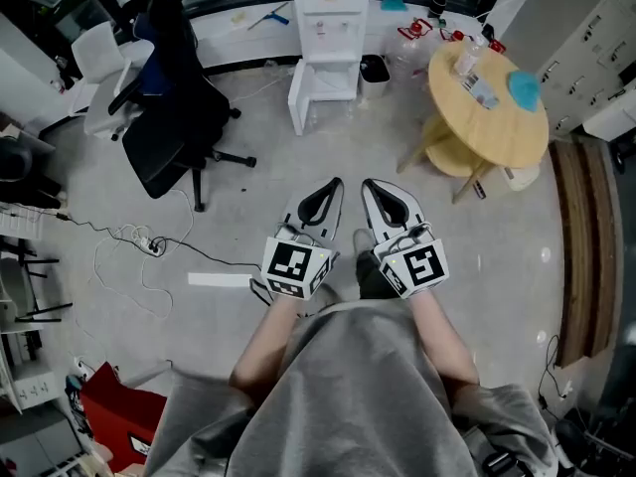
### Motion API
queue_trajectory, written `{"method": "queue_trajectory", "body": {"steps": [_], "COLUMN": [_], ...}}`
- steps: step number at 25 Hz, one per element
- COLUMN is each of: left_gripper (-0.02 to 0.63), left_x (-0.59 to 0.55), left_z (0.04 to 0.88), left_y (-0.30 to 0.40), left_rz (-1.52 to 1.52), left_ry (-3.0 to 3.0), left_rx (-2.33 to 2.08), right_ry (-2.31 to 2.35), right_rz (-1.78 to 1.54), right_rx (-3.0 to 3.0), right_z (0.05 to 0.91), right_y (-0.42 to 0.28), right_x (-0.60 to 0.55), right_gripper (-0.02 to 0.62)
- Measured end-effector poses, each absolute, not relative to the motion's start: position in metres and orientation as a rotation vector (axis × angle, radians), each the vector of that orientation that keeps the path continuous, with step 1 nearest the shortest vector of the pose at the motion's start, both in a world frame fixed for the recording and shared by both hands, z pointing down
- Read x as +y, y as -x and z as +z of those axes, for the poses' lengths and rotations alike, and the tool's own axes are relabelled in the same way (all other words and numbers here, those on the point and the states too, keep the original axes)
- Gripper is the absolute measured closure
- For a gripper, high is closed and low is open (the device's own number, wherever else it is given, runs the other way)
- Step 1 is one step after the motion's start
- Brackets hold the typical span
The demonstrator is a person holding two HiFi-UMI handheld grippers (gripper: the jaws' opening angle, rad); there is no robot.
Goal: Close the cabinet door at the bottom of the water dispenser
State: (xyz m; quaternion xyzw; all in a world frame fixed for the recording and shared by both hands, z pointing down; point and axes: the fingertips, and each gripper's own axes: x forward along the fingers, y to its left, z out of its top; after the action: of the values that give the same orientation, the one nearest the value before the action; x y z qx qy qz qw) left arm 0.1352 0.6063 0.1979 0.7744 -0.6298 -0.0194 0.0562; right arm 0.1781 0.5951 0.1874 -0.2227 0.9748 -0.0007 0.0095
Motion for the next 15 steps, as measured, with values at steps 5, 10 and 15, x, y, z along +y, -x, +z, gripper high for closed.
{"method": "queue_trajectory", "body": {"steps": [5,10,15], "left_gripper": [0.599,0.598,0.600], "left_x": [0.576,0.536,0.490], "left_z": [0.205,0.211,0.215], "left_y": [-0.126,-0.124,-0.119], "left_rz": [-0.037,0.006,0.032], "left_ry": [-2.311,-2.280,-2.236], "left_rx": [-1.929,-1.942,-1.980], "right_ry": [0.654,0.606,0.553], "right_rz": [-0.052,-0.094,-0.122], "right_rx": [3.043,3.047,3.047], "right_z": [0.193,0.199,0.203], "right_y": [-0.170,-0.163,-0.159], "right_x": [0.563,0.519,0.470], "right_gripper": [0.584,0.584,0.584]}}
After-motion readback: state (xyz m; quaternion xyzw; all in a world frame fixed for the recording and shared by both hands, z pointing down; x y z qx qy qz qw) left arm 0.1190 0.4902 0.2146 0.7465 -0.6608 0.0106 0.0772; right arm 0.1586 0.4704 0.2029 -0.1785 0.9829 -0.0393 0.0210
